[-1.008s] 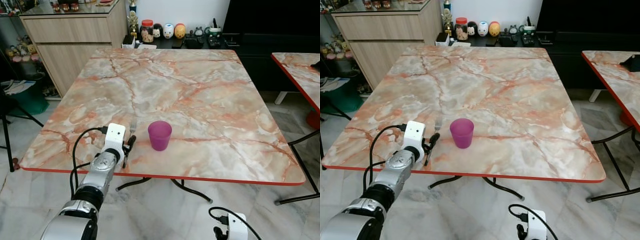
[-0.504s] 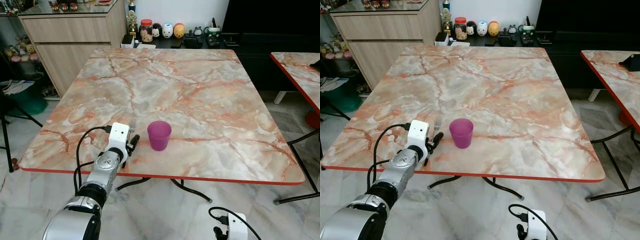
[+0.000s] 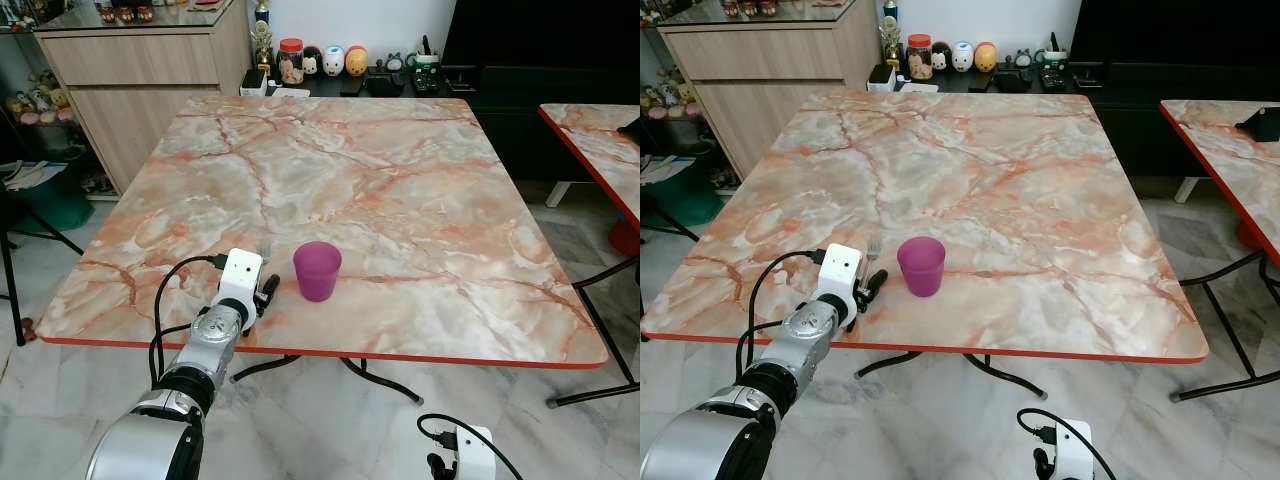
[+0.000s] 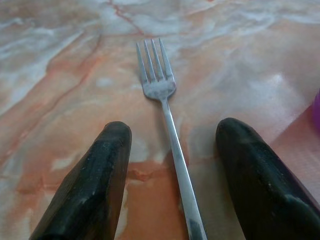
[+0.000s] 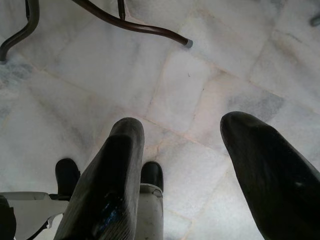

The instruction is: Setting the table

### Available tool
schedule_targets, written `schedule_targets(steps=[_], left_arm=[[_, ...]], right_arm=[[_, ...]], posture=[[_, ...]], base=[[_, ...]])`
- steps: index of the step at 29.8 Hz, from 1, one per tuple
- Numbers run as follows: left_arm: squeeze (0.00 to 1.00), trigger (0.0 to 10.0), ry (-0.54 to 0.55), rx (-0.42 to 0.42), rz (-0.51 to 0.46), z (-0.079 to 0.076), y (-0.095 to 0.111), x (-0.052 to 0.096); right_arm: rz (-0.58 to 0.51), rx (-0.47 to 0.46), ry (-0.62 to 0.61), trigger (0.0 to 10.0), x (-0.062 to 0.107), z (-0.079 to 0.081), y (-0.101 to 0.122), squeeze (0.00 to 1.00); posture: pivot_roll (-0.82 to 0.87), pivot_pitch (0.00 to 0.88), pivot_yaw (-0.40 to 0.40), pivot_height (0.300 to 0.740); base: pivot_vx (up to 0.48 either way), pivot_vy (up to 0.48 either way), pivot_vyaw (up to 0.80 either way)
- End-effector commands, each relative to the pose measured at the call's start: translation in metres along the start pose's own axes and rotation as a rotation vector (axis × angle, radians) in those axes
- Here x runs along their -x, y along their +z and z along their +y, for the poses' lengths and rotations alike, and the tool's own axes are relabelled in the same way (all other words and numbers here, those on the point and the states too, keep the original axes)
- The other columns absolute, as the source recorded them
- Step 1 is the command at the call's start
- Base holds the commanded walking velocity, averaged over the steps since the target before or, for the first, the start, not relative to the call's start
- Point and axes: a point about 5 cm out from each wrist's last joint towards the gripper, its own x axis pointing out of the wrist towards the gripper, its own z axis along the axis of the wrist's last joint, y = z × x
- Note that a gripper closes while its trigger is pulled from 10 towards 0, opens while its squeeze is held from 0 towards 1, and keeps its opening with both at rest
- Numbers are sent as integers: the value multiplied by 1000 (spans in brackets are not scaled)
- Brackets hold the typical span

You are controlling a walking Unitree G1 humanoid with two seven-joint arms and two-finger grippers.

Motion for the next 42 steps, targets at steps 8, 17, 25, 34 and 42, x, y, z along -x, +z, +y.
schedule_targets(steps=[8, 17, 25, 34, 42], left_arm=[[0, 10000, -21, 92, 119, -3, -15, 1], [0, 10000, -45, 88, 146, -4, -17, 1], [0, 1059, -56, 90, 165, -5, -21, 2], [0, 0, -63, 88, 175, -6, -23, 3], [0, 0, -63, 84, 176, -5, -23, 3]], right_arm=[[7, -4, -1, 10000, 0, 0, -2, 0], [7, -2, 2, 10000, 0, 0, -2, 0], [9, -1, 2, 10000, 0, 0, -2, 0], [9, 0, 3, 10000, 0, 0, -2, 0], [9, 1, 3, 10000, 0, 0, -2, 0]], posture=[[37, 0, -6, 740], [39, 0, -8, 740], [40, 0, -8, 740], [41, 0, -9, 740], [41, 0, -9, 740]], base=[[0, 0, 0], [0, 0, 0], [0, 0, 0], [0, 0, 0], [0, 0, 0]])
